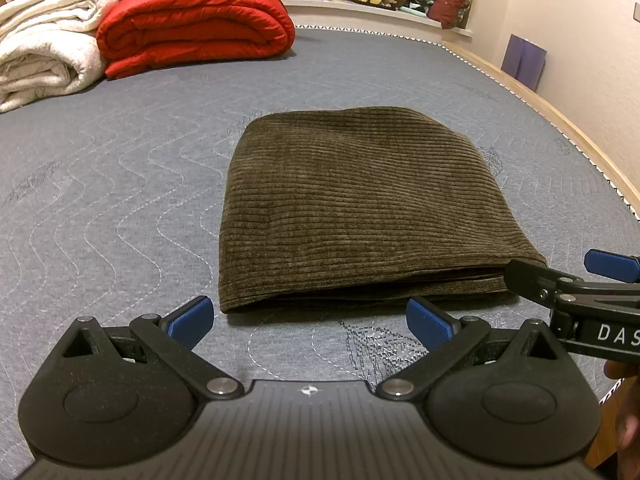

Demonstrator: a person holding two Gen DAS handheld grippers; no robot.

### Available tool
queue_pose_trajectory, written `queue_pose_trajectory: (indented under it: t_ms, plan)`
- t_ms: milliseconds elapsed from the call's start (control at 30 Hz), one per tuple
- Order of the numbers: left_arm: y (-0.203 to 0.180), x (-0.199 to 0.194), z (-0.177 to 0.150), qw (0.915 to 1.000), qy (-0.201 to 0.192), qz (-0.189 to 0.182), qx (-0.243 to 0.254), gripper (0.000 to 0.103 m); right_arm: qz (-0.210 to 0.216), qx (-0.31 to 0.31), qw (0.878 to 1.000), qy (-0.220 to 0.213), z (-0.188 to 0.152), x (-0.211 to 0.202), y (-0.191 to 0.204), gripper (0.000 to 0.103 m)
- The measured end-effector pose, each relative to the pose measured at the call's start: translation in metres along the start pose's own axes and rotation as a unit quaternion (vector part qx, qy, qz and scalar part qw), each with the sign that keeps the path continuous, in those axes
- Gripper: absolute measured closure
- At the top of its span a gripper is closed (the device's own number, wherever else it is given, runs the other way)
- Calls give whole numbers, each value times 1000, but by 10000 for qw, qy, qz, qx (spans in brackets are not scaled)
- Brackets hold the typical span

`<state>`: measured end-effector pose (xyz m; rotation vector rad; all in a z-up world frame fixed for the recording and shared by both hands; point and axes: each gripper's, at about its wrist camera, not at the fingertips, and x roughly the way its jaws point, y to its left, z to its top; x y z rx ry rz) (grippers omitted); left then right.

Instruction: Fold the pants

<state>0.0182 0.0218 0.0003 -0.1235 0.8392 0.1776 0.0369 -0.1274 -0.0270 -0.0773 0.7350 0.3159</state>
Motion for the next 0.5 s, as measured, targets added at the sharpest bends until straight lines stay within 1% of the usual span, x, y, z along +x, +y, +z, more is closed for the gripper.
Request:
queue_pose_trajectory:
  t_ms: [267,500]
  plan:
    - [0,0,0,10000,-14,4,13,0,0,-2,10000,0,0,0,0,1]
    - [0,-1,0,9998,-116,-27,127,0,-9,-5,10000,-9,0,-1,0,1]
